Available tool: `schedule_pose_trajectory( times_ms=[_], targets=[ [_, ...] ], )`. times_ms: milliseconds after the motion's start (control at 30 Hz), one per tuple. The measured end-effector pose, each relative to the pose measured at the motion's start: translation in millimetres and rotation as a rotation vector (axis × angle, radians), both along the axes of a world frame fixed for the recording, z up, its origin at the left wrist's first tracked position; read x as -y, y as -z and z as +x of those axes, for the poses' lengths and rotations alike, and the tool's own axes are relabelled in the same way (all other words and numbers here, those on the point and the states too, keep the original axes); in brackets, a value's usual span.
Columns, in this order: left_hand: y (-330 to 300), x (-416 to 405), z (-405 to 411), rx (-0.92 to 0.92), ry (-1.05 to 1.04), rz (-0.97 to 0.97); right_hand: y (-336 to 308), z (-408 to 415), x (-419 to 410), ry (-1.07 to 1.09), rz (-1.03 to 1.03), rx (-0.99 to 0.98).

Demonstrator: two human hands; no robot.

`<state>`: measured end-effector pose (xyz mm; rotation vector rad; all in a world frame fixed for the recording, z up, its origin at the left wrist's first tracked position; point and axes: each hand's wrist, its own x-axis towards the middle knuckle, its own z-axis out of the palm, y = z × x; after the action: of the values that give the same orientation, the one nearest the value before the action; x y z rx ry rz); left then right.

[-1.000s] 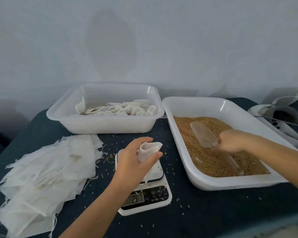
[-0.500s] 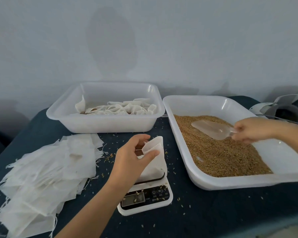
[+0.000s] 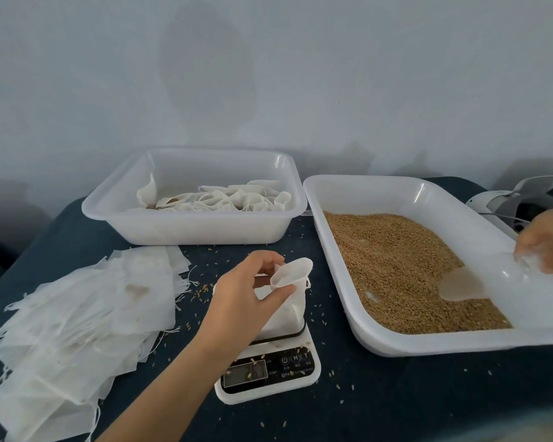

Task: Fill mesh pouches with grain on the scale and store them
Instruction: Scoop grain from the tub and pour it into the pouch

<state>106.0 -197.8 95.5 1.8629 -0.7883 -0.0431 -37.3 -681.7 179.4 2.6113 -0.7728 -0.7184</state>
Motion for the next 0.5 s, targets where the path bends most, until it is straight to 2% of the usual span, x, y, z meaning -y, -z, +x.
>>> schedule_pose_trajectory(
  times_ms=[100,200,267,500],
  targets=[
    [0,1,2,0.006,-0.005,-0.010,8,-3,-8,0.002,0.060,-0.045],
    [-1,4,2,0.001,-0.006,-0.015,17,-4,-46,0.035,0.353,-0.095],
    [-1,6,2,-0.004,-0.004,-0.015,23,-3,-69,-0.030,0.522,-0.057],
    [-2,2,3,-0.029,-0.007,-0.037,35,13,-115,-0.096,0.798,0.151]
  ],
)
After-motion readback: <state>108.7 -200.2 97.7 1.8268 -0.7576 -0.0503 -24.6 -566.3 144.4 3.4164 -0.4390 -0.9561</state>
